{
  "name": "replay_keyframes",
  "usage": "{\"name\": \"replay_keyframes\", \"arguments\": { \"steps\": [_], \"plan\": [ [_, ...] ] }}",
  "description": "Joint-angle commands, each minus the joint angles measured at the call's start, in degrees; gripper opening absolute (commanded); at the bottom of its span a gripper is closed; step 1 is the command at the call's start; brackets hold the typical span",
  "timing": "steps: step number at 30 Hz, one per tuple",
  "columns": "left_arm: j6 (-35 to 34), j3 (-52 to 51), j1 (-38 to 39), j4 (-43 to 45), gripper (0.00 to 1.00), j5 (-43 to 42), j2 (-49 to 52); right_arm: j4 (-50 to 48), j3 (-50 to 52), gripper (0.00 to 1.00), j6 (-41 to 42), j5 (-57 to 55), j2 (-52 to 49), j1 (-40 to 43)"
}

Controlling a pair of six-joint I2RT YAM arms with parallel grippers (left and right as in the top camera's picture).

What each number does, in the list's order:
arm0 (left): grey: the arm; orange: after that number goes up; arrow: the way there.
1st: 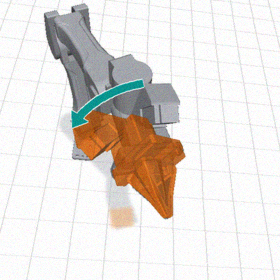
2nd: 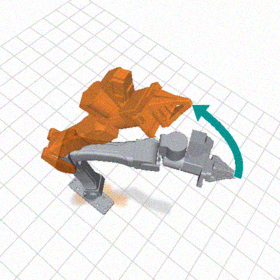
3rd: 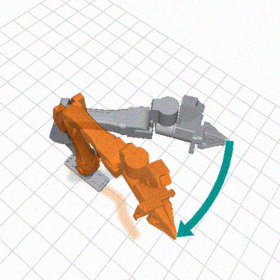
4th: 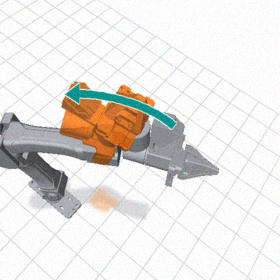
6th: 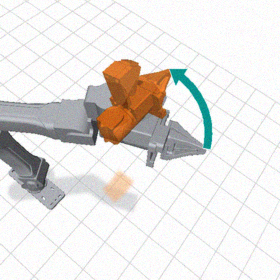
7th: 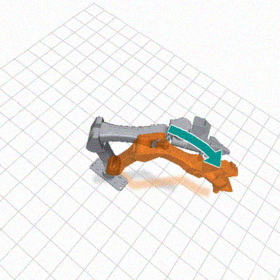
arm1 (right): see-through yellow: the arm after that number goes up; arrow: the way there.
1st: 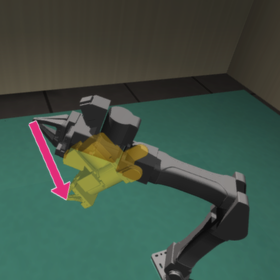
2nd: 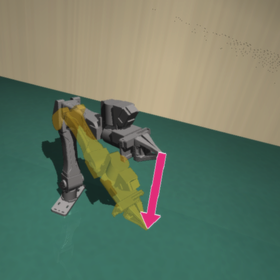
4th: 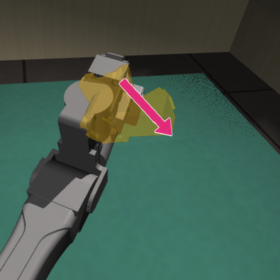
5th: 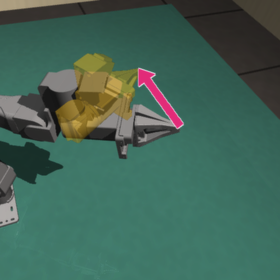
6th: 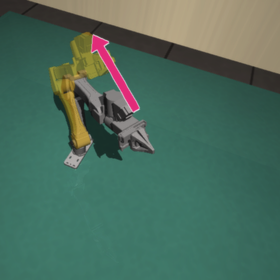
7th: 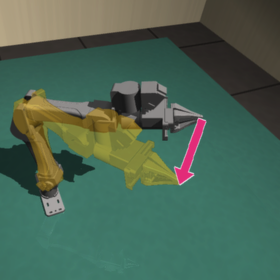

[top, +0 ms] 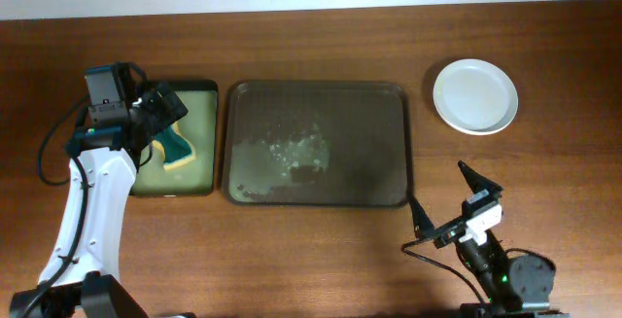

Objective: Clean dirty plates on tray and stack at the side

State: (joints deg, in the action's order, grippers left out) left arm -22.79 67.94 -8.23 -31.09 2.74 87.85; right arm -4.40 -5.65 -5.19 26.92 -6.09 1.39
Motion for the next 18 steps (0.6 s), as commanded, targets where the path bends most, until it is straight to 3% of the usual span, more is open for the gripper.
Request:
{"name": "replay_keyframes", "arguments": {
  "steps": [1, 5, 11, 14, 18],
  "plan": [
    [0.09, 0.46, -0.09, -0.04, 0.99, -0.42, -0.02, -3.85, 4.33, 0.98, -0.31, -1.49, 4.7, -0.26],
    [0.09, 0.46, -0.09, -0.04, 0.99, -0.42, -0.02, -5.31, 5.33, 0.98, 1.73, -8.66, 5.9, -0.37],
    [0.09, 0.46, -0.09, -0.02, 0.99, -0.42, -0.02, 2.67, 5.33, 0.98, 7.61, -23.69, 5.9, -2.64],
    [0.09, 0.46, -0.09, -0.02, 0.99, -0.42, -0.02, 8.81, 5.33, 0.98, 7.61, -26.23, 5.9, -3.32],
    [0.09, 0.46, -0.09, -0.04, 0.99, -0.42, -0.02, 9.14, 5.33, 0.98, 5.25, -26.95, 5.9, -2.84]
  ]
}}
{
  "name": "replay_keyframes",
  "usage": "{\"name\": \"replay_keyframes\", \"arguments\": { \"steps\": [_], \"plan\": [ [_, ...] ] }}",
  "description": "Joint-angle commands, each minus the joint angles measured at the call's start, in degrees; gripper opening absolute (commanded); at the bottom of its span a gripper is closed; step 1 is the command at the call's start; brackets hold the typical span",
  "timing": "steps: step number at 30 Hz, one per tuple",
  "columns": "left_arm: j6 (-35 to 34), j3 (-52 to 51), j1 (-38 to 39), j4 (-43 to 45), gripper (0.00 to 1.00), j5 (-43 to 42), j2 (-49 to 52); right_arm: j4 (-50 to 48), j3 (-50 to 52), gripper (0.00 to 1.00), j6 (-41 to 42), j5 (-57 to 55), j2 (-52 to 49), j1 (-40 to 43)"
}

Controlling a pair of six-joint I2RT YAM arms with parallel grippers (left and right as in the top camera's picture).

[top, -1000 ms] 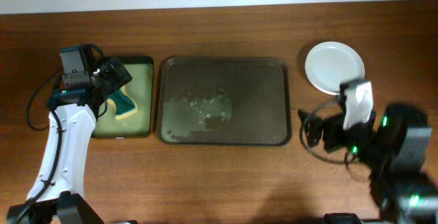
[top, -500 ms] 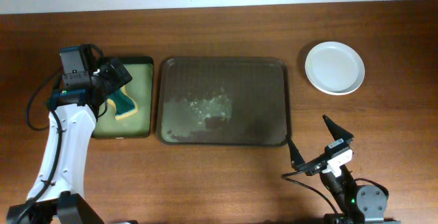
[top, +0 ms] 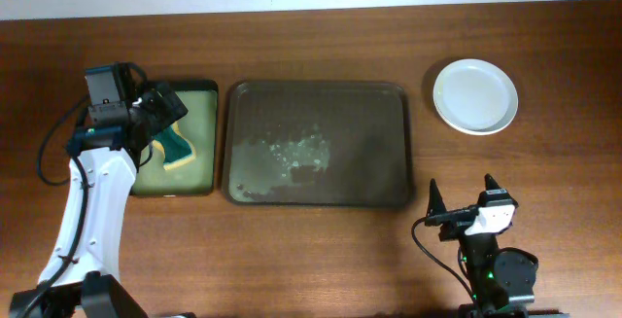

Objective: Clean dirty plates on tray and stack at the side

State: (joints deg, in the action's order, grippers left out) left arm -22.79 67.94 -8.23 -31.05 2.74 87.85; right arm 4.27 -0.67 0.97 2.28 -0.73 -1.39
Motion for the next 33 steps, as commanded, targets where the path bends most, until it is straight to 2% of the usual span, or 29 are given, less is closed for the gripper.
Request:
{"name": "replay_keyframes", "arguments": {
  "steps": [1, 24, 33],
  "plan": [
    [0.09, 0.46, -0.09, -0.09, 1.0, -0.42, -0.02, 0.44, 0.35, 0.98, -0.92, -2.21, 0.55, -0.07],
    [0.11, 0.46, -0.09, -0.09, 0.99, -0.37, -0.02, 0.31, 0.35, 0.98, -0.92, -1.92, 0.55, -0.09],
    [0.13, 0.46, -0.11, -3.85, 0.99, 1.55, -0.15, 0.31, 0.35, 0.98, -0.92, -1.9, 0.55, -0.09]
  ]
}}
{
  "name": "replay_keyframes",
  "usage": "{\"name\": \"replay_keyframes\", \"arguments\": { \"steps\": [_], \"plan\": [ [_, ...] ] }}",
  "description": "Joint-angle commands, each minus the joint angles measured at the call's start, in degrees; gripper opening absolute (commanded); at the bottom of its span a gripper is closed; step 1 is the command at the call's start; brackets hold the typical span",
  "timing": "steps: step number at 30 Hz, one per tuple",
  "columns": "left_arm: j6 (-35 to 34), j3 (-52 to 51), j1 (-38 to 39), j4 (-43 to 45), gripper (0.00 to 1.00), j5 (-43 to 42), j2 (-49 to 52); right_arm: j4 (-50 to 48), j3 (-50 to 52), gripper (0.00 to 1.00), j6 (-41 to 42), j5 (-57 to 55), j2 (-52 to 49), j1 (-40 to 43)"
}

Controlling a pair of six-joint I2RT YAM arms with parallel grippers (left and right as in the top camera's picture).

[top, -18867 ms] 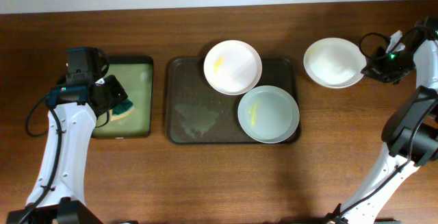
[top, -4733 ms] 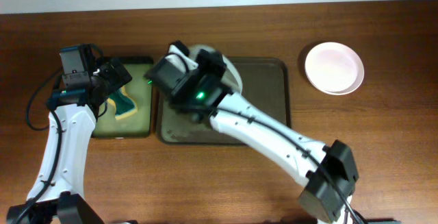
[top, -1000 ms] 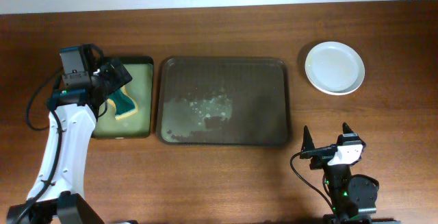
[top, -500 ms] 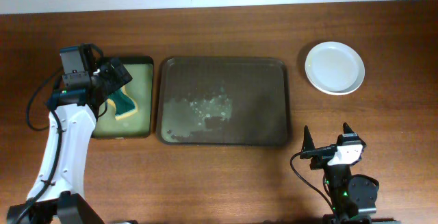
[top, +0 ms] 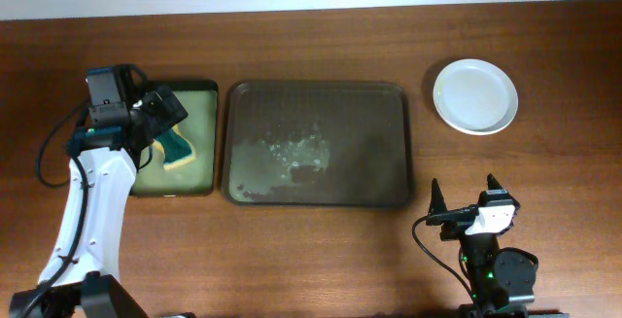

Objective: Clean dirty plates on tray and stack at the side

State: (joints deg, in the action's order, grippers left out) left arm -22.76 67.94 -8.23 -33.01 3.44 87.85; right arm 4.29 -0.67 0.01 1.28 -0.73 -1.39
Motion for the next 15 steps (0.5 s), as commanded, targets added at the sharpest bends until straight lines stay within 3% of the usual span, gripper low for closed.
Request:
{"name": "replay_keyframes", "arguments": {
  "steps": [1, 4, 7, 15],
  "plan": [
    [0.11, 0.46, -0.11, -4.17, 0.99, 2.34, -0.76, 0.28, 0.35, 0.98, 0.04, -0.9, 0.55, -0.09],
    [0.11, -0.85, -0.09, -10.32, 0.99, 4.46, -4.55, 0.28, 0.35, 0.98, 0.04, -0.9, 0.55, -0.09],
    [0.52, -8.44, -0.02, -8.9, 0.99, 4.5, -12.26, 0.28, 0.35, 0.98, 0.04, -0.92, 0.55, -0.09],
    [11.98, -42.58, -0.04, 15.78, 0.99, 1.66, -49.94, 0.28, 0.35, 0.98, 0.04, -0.92, 0.55, -0.09]
  ]
}}
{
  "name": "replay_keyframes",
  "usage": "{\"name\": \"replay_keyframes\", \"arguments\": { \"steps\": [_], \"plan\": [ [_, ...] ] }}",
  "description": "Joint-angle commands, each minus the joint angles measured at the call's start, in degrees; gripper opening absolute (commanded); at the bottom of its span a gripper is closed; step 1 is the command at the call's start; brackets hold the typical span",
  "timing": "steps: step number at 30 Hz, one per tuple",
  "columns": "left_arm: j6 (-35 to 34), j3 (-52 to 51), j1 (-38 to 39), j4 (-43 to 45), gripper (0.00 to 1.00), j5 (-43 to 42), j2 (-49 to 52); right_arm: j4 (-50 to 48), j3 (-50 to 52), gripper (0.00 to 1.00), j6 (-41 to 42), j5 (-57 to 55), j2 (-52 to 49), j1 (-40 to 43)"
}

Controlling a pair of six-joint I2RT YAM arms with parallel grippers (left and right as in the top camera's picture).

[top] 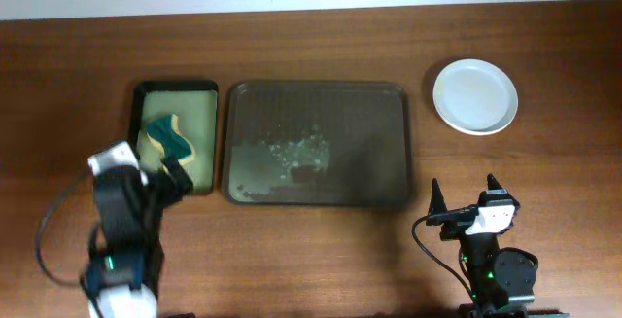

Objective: Clean dirty plates on tray and stack at the side

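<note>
The dark tray (389, 114) lies mid-table with wet foam (292, 153) on its left half and no plate on it. White plates (475, 96) sit to its right at the back. A blue-and-yellow sponge (167, 135) lies in a small green dish (202, 114), with nothing holding it. My left gripper (163, 174) is drawn back near the front left, just in front of the dish, its fingers apart and empty. Near the front right edge my right gripper (462, 186) stands open and empty.
Bare wooden table surrounds the tray. A pale wall runs along the far edge. The left arm's body (119, 250) and the right arm's base (496, 269) occupy the front corners.
My left arm was over the green dish, covering part of the sponge. It now sits back at the front left, and the sponge lies uncovered in the dish. The right arm has not moved.
At first my left gripper was over the sponge dish and my right gripper stood tilted at the front right. The right one then sat level and open near the front edge and stayed there. The left one held over the dish, and is now withdrawn.
</note>
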State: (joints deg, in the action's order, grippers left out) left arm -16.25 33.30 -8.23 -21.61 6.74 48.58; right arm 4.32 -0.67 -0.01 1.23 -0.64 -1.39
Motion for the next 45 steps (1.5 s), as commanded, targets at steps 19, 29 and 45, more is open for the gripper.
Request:
{"name": "replay_keyframes", "arguments": {
  "steps": [19, 29, 45],
  "plan": [
    [12.04, -32.81, 4.31, 23.69, 0.99, -2.71, -40.52, 0.26, 0.35, 0.98, 0.07, -0.85, 0.46, -0.09],
    [12.07, -32.79, 8.61, 17.2, 0.99, -1.92, -48.3, 0.26, 0.35, 0.98, 0.07, -0.85, 0.46, -0.09],
    [21.94, -32.76, 8.61, 16.85, 0.99, -3.98, -48.28, 0.26, 0.35, 0.98, 0.07, -0.85, 0.46, -0.09]
  ]
}}
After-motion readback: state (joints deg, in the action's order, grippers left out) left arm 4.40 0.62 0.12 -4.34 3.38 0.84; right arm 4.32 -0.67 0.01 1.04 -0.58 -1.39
